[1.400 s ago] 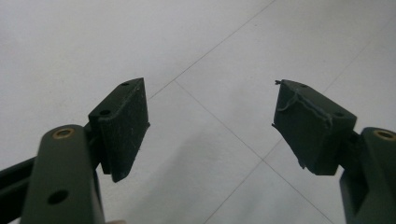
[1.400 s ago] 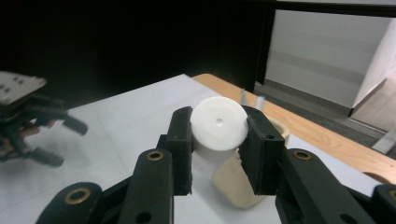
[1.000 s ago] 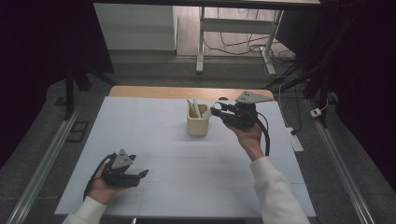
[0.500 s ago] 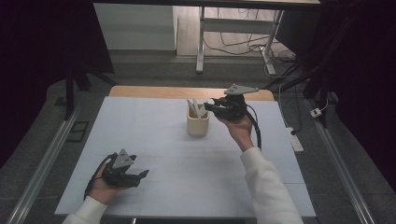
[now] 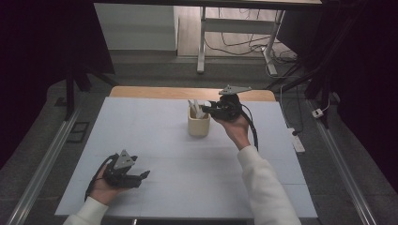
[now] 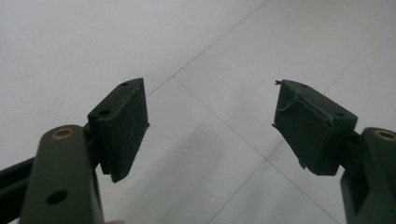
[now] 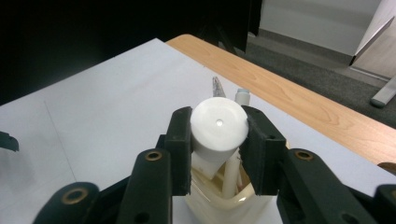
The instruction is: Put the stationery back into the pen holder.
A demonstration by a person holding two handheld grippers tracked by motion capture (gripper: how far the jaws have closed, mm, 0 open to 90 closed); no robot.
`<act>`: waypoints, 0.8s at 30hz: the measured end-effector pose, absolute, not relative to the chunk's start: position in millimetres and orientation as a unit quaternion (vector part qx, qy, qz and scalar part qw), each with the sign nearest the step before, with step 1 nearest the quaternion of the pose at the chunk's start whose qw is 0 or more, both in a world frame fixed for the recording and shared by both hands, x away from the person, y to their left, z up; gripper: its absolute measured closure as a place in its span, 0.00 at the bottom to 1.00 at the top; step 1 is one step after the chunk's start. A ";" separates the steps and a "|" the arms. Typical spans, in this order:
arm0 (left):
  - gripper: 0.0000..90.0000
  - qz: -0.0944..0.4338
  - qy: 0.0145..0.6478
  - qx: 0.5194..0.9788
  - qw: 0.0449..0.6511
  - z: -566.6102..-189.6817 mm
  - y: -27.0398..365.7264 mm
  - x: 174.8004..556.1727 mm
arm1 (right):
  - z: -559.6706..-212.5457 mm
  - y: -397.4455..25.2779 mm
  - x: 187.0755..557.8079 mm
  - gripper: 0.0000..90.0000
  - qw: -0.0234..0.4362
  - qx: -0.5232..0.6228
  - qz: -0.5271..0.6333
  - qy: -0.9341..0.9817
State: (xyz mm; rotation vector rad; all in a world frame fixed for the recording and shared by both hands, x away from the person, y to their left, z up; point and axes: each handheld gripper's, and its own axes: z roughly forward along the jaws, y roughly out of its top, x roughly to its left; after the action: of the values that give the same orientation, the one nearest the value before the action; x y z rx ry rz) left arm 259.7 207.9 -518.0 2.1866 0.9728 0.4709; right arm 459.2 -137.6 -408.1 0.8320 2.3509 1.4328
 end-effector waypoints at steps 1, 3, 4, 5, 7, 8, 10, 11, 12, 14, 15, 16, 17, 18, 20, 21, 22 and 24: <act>0.29 0.182 0.374 0.842 0.344 -518.0 208.0 259.7 | -408.7 -136.8 459.5 0.61 0.133 0.289 0.494 0.809; 0.29 0.182 0.374 0.841 0.344 -517.9 208.2 259.6 | -408.1 -137.4 458.3 0.58 0.138 0.292 0.500 0.804; 0.29 0.182 0.374 0.841 0.345 -517.9 208.2 259.7 | -407.3 -138.5 457.5 0.56 0.135 0.294 0.503 0.802; 0.29 0.182 0.374 0.842 0.344 -518.0 208.3 259.8 | -406.7 -139.7 456.7 0.55 0.135 0.294 0.504 0.801; 0.29 0.181 0.374 0.842 0.344 -518.3 208.0 259.8 | -406.2 -142.0 453.9 0.53 0.137 0.292 0.507 0.799; 0.29 0.182 0.374 0.842 0.343 -518.3 207.8 259.7 | -406.4 -143.6 452.0 0.53 0.137 0.290 0.509 0.799; 0.29 0.183 0.373 0.843 0.343 -518.1 207.7 259.5 | -407.4 -146.9 448.0 0.52 0.141 0.288 0.509 0.799; 0.29 0.183 0.373 0.842 0.343 -518.0 207.7 259.4 | -408.2 -148.4 445.8 0.52 0.145 0.286 0.510 0.798; 0.29 0.183 0.373 0.842 0.343 -518.0 207.8 259.4 | -409.2 -150.1 443.3 0.52 0.147 0.284 0.511 0.798; 0.29 0.182 0.373 0.843 0.343 -518.3 208.0 259.6 | -410.9 -153.8 437.9 0.52 0.152 0.279 0.511 0.798; 0.29 0.181 0.373 0.843 0.343 -518.5 208.1 259.8 | -411.5 -155.9 435.2 0.52 0.155 0.277 0.511 0.799; 0.29 0.181 0.374 0.843 0.343 -518.7 208.0 260.0 | -412.6 -157.7 432.6 0.53 0.157 0.274 0.513 0.798; 0.29 0.182 0.374 0.843 0.342 -518.8 207.9 260.0 | -413.4 -159.8 429.9 0.53 0.161 0.273 0.513 0.798; 0.29 0.182 0.374 0.843 0.342 -518.7 207.9 260.0 | -414.5 -162.0 427.2 0.53 0.163 0.271 0.514 0.797; 0.29 0.184 0.374 0.842 0.343 -518.4 208.1 259.8 | -417.0 -166.3 421.9 0.53 0.163 0.268 0.520 0.795; 0.29 0.184 0.374 0.842 0.343 -518.2 208.3 259.8 | -418.1 -168.2 419.2 0.53 0.164 0.268 0.519 0.795; 0.29 0.184 0.374 0.842 0.344 -518.2 208.4 259.7 | -419.2 -170.1 416.6 0.53 0.166 0.265 0.517 0.797; 0.29 0.184 0.373 0.842 0.345 -517.9 208.6 259.4 | -421.6 -173.4 410.5 0.53 0.170 0.260 0.514 0.800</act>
State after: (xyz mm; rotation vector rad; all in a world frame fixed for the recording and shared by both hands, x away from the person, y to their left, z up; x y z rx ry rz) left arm 259.4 208.6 -517.9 2.1855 0.9673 0.4773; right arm 410.5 -173.4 -421.6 0.7381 2.2728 1.4606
